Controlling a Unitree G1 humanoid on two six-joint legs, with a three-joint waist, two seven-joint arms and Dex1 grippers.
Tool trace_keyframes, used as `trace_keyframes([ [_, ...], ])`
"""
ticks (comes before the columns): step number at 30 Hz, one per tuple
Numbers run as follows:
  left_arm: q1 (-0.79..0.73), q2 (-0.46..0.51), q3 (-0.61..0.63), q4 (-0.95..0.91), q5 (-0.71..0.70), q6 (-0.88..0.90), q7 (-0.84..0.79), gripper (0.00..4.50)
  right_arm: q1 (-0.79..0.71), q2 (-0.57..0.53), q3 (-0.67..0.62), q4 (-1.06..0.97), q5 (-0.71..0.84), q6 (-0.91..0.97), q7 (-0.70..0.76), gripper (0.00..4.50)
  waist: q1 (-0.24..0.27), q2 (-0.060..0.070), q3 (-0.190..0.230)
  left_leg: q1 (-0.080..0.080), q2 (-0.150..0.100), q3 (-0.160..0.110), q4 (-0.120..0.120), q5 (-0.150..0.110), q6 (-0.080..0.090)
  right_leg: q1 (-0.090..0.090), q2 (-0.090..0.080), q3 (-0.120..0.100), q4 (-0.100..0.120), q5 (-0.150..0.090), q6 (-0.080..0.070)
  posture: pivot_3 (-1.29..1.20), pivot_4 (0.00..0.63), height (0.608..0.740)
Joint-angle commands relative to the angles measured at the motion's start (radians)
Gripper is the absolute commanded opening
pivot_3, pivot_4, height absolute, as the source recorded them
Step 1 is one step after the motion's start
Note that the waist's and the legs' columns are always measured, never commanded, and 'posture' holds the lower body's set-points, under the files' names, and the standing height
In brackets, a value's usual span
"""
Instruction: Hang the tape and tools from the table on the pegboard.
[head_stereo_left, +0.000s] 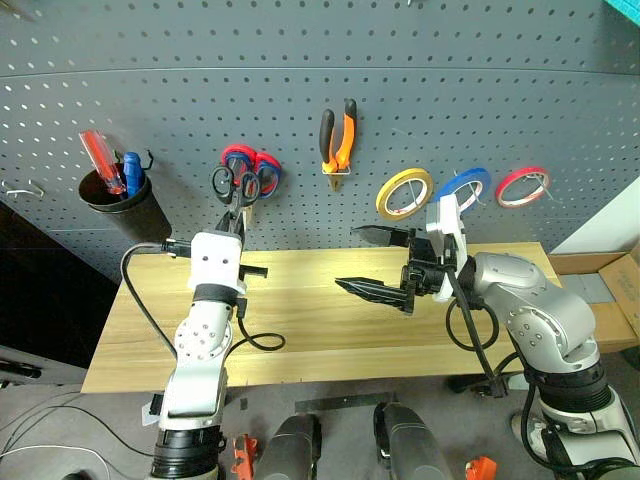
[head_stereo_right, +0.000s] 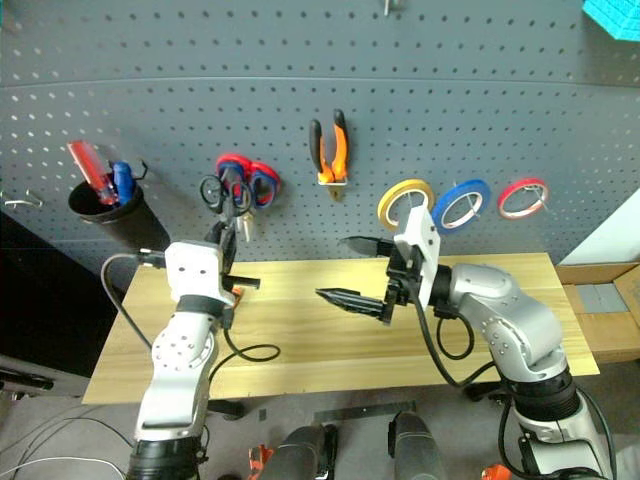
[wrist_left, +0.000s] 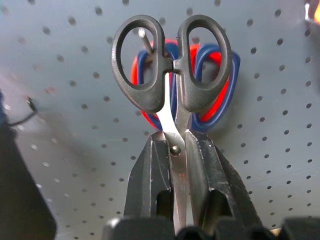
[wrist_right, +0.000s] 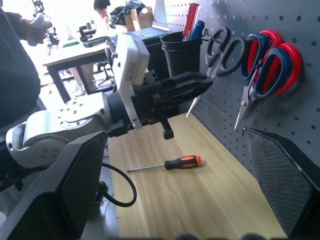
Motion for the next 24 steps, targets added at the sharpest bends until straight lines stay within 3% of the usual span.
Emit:
trace_keyframes([
  [1, -0.068, 0.002, -0.001, 0.098, 0.003, 0.021, 0.011, 0.1, -0.015, -0.002, 0.009, -0.03, -0.005, -0.01, -0.002, 4.5, 0.0, 0.0, 0.0, 0.0, 0.0, 0.0, 0.0, 0.0, 0.0, 0.0, 0.0, 0.0, 0.0, 0.0, 0.0, -0.06, 0.198, 0.74],
  [6, -0.214, 0.019, 0.042, 0.277, -0.028, 0.082, 0.025, 0.1, -0.015, -0.006, 0.015, -0.029, -0.008, -0.008, -0.005, 4.5, -0.004, 0.0, -0.002, 0.0, 0.0, 0.0, 0.003, 0.0, 0.0, 0.001, 0.0, 0.0, 0.002, 0.0, 0.0, -0.07, 0.201, 0.74],
  [12, -0.282, 0.044, 0.053, 0.361, -0.036, 0.132, 0.033, 1.98, -0.006, -0.015, 0.019, -0.033, -0.023, -0.007, -0.005, 4.5, -0.009, 0.0, -0.009, -0.001, 0.0, 0.0, 0.007, 0.0, 0.0, 0.0, 0.001, 0.001, 0.002, 0.0, 0.001, -0.07, 0.2, 0.74],
  [17, -0.195, 0.06, 0.085, 0.291, -0.073, 0.277, -0.002, 3.58, 0.005, -0.028, 0.018, -0.037, -0.028, 0.0, -0.004, 4.5, -0.005, 0.0, -0.009, -0.002, 0.0, -0.001, 0.008, 0.001, -0.001, 0.0, 0.001, 0.0, 0.001, 0.0, 0.001, -0.07, 0.207, 0.74],
  [24, -0.126, 0.224, 0.095, 0.265, -0.145, 0.507, -0.192, 3.58, 0.047, -0.075, 0.101, -0.023, -0.091, -0.006, 0.02, 4.5, -0.005, 0.0, -0.009, -0.002, 0.001, -0.003, 0.007, -0.001, 0.001, 0.0, 0.001, -0.001, 0.003, 0.0, 0.001, -0.04, 0.212, 0.74],
])
